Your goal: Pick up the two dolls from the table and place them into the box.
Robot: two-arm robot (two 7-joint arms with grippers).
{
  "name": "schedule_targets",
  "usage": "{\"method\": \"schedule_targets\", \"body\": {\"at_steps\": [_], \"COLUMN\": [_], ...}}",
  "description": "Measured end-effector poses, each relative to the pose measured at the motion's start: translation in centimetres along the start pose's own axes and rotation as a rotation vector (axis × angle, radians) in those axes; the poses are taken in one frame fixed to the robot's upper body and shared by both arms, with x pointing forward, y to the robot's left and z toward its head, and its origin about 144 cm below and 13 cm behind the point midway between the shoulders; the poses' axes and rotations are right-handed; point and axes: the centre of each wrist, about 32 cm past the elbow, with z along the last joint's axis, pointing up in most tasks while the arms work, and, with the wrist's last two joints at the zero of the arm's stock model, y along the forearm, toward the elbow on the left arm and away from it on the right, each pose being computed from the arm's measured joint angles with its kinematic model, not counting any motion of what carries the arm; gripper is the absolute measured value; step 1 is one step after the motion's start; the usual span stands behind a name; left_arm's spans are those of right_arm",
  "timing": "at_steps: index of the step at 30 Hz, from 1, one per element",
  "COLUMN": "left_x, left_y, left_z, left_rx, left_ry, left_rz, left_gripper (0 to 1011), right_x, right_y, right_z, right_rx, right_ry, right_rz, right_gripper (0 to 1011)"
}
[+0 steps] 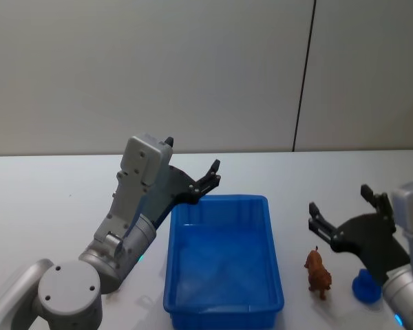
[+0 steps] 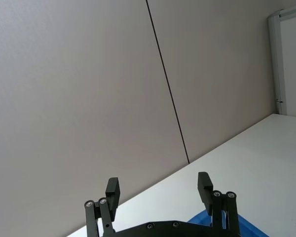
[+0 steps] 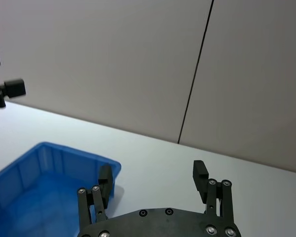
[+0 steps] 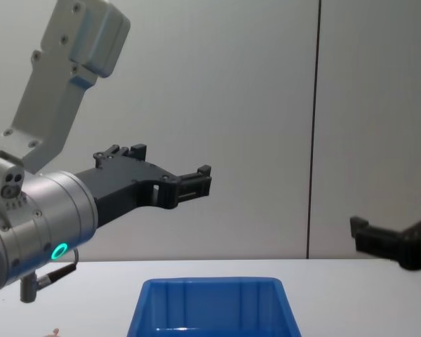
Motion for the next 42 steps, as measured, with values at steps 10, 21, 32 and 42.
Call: {"method": "schedule_targets", "body": {"at_steps": [10,21,32,42], "left_x": [0.0,0.0,0.0,0.0], "left_y": [0.0,0.0,0.0,0.0], "left_z": [0.0,0.0,0.0,0.0], "left_rx": [0.000,0.000,0.000,0.000], "left_ry": [0.000,0.000,0.000,0.000], "left_rz": [0.000,0.000,0.000,0.000], "left_gripper": [1001,1001,1001,1001], "right_x": [-1.7,-2.0,-1.5,-1.0], "right_y": [-1.1,-1.1,-0.4,0.2], "right_z": [-0.5,-1.5,-2.5,-3.3], "right_rx": [-0.108,-0.213,-0.283,-0.322], "right_ry": [-0.075,-0.126,-0.122,-0.065], "right_rz": [-0.074,-0.130,-0.153,-0.146], "right_gripper": [1000,1000,1000,1000]}}
